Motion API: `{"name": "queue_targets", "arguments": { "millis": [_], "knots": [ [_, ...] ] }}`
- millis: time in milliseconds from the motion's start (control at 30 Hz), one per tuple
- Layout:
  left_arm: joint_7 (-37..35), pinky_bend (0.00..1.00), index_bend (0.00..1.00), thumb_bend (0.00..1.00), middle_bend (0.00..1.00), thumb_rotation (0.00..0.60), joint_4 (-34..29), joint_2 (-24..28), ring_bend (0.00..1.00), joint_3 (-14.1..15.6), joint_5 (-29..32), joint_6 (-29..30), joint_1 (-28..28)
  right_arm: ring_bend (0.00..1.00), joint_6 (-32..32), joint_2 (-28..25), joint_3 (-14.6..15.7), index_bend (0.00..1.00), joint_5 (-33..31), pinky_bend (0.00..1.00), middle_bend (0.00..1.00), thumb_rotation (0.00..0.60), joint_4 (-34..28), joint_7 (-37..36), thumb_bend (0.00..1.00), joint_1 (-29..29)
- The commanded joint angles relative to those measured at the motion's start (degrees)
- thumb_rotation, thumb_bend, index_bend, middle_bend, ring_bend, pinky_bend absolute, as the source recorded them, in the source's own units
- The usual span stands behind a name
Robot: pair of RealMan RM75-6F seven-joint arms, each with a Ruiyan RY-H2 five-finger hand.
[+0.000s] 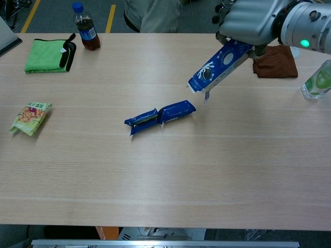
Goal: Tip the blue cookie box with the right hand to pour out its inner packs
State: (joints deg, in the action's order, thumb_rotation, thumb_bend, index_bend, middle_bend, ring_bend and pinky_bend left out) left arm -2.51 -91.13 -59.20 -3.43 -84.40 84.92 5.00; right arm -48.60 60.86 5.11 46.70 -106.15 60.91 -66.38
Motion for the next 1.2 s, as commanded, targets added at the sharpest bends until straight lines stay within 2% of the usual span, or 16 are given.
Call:
{"name": "queue_targets", "arguments": {
  "millis": [33,267,367,500,600,700,767,867,1033,1200],
  "knots": [
    [0.02,0.17,0.13,0.04,0.09,0.600,0.00,0.03,0.14,0.01,0.04,0.03,-0.04,0.32,-2.72,0.87,-0.49,0.38,2.99,0.46,0.35,0.600,-0.01,-6.08,0.21,3.82],
    [0.47,0.17,0.13,0.04,0.09,0.600,-0.12,-0.01,0.14,0.05,0.03,0.13,-0.08,0.32,-8.21,6.20,0.22,0.36,9.16,0.46,0.35,0.600,2.98,-15.48,0.19,11.76],
    [0.53,0.17,0.13,0.04,0.09,0.600,-0.01,-0.09,0.14,0.04,0.18,0.18,-0.15,0.32,-11.82,9.64,0.22,0.33,10.02,0.46,0.35,0.600,5.44,-17.50,0.18,15.22],
    [0.60,0.17,0.13,0.04,0.09,0.600,0.15,-0.20,0.14,-0.07,0.56,-0.05,-0.08,0.30,-13.62,14.27,-0.53,0.30,9.01,0.45,0.33,0.600,8.59,-20.13,0.17,18.36],
    [0.75,0.17,0.13,0.04,0.09,0.600,0.03,-0.22,0.14,-0.11,0.49,-0.03,-0.02,0.28,-15.81,17.90,-1.03,0.28,10.06,0.43,0.32,0.600,11.67,-19.57,0.16,19.89],
    [0.89,0.17,0.13,0.04,0.09,0.600,-0.23,0.04,0.14,-0.03,0.05,0.29,-0.08,0.25,-16.33,19.67,-1.77,0.22,10.21,0.41,0.29,0.600,12.45,-20.03,0.16,20.95],
    [0.92,0.17,0.13,0.04,0.09,0.600,-0.31,0.20,0.14,-0.05,0.06,0.50,-0.18,0.22,-16.31,19.63,-2.21,0.16,10.74,0.39,0.26,0.600,12.40,-20.44,0.16,21.26],
    [0.86,0.17,0.13,0.04,0.09,0.600,-0.42,0.39,0.14,-0.14,0.40,0.59,-0.33,0.20,-16.86,18.80,-3.28,0.12,11.93,0.37,0.23,0.600,11.64,-21.87,0.16,21.92],
    [0.70,0.17,0.13,0.04,0.09,0.600,-0.52,0.51,0.14,-0.29,0.59,0.81,-0.44,0.20,-18.17,14.63,-4.61,0.12,13.23,0.37,0.23,0.600,8.36,-23.62,0.16,23.39],
    [-0.06,0.17,0.13,0.04,0.09,0.600,-0.01,0.39,0.14,-0.89,1.27,1.09,-0.45,0.20,-23.04,9.74,-4.68,0.12,15.69,0.37,0.23,0.600,5.42,-26.02,0.16,27.40]
  ]
}}
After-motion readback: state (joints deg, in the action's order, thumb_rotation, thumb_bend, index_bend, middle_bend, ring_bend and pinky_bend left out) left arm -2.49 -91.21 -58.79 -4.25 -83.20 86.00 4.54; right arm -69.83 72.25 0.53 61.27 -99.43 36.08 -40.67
